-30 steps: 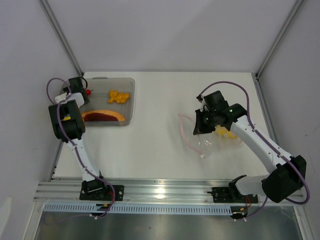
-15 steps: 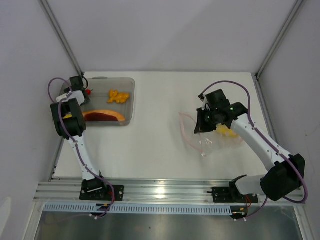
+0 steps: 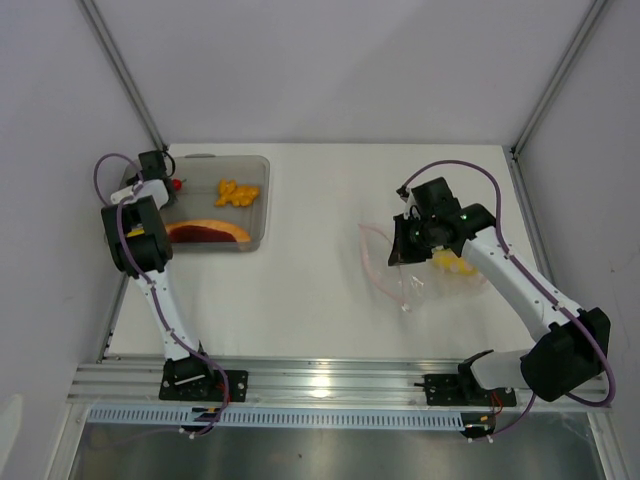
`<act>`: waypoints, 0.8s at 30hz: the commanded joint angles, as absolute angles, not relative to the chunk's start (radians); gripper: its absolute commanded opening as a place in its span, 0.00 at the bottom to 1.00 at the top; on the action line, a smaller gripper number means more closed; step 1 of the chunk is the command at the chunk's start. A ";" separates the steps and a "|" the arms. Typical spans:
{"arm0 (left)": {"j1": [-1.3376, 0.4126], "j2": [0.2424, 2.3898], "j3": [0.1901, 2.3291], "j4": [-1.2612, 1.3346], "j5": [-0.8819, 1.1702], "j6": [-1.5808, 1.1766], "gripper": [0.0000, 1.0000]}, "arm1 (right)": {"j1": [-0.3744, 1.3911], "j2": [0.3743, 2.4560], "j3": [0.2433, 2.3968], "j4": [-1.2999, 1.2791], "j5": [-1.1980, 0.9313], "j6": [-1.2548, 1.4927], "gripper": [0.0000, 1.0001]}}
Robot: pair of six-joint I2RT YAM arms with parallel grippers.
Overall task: Place the food in the zip-top bag and seal the zipper
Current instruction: Pick up the fake vegetable from the bin.
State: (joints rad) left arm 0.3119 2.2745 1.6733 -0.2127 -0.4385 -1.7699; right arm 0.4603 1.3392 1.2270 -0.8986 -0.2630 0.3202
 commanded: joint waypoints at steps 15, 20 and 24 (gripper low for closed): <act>0.331 2.341 1.806 -0.253 -0.472 -1.692 0.39 | 0.454 1.359 1.284 -0.884 -0.259 0.327 0.00; 0.337 2.318 1.752 -0.198 -0.448 -1.683 0.27 | 0.454 1.356 1.285 -0.885 -0.256 0.324 0.00; 0.339 2.277 1.681 -0.149 -0.428 -1.678 0.15 | 0.454 1.347 1.276 -0.893 -0.252 0.318 0.00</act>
State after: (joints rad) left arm 0.3222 2.3302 1.7229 -0.2024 -0.4381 -1.6997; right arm 0.4603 1.3521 1.2415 -0.8993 -0.2596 0.3206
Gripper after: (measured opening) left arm 0.332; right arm 0.003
